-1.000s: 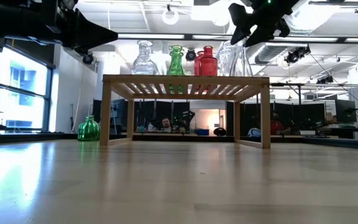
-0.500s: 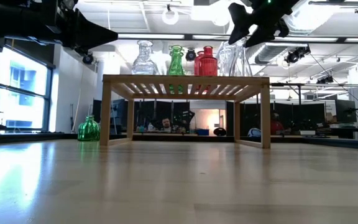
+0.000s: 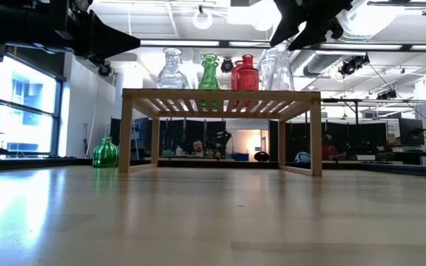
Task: Sort vases onto shelf
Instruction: Put the transparent vase on the shelf aligned with the other transparent vases, then put the red vase on the shelf aligned with the other red vases
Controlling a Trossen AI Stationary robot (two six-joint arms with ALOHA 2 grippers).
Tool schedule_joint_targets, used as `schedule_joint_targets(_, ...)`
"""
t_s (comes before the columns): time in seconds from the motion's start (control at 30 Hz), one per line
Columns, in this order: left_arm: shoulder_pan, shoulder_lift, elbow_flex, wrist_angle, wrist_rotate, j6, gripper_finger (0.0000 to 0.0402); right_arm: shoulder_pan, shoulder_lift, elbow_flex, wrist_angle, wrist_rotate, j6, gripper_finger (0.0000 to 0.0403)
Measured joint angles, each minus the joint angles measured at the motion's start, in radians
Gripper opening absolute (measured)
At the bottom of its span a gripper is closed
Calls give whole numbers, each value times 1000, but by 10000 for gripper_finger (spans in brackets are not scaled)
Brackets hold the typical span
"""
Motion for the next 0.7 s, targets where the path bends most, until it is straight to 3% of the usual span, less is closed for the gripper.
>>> schedule_joint_targets(0.27, 0, 0, 0, 0, 0, 0, 0, 65, -16, 0, -11, 57, -3, 273)
schedule_joint_targets(0.7, 0, 0, 0, 0, 0, 0, 0, 66, -17, 0, -22, 66, -2, 273)
